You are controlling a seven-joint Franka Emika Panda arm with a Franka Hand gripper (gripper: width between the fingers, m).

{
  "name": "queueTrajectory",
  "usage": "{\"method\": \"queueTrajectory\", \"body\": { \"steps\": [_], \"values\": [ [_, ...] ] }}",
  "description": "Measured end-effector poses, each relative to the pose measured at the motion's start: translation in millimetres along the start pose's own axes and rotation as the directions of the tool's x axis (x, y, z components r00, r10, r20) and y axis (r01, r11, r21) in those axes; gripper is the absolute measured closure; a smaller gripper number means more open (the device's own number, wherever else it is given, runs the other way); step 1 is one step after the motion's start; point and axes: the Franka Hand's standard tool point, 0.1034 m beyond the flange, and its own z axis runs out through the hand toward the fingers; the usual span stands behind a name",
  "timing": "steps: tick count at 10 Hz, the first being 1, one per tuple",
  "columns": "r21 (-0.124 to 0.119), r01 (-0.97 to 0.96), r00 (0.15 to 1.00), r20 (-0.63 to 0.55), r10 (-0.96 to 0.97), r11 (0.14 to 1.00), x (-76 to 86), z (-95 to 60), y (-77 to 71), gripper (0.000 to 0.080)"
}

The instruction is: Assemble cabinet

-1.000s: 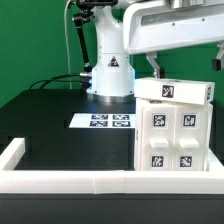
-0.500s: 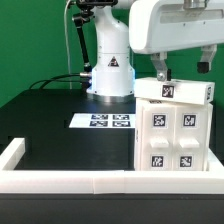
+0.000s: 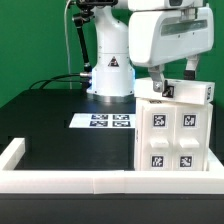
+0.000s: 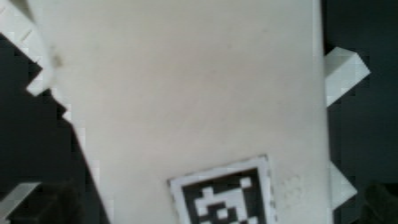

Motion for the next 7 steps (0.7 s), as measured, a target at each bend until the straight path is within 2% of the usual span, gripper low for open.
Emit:
{"method": "queueTrajectory", "body": {
  "steps": [1,2,3,6,7],
  "values": [
    [0.003,-0.001,1.0,0.003,0.001,1.0,-1.1,0.7,0.4,0.0045],
    [0.005,-0.006,1.0,0.005,0.006,1.0,-2.8,0.3,2.2,0.0183],
    [0.004,-0.006,1.0,0.005,0.006,1.0,-3.0,0.4,2.4,0.0243],
    [0.004,-0.043,0.999,0.005,0.043,0.999,-3.0,0.5,2.4,0.0243],
    [0.007,-0.114,0.993,0.002,0.114,0.993,-2.8,0.4,2.2,0.0243]
  ]
}}
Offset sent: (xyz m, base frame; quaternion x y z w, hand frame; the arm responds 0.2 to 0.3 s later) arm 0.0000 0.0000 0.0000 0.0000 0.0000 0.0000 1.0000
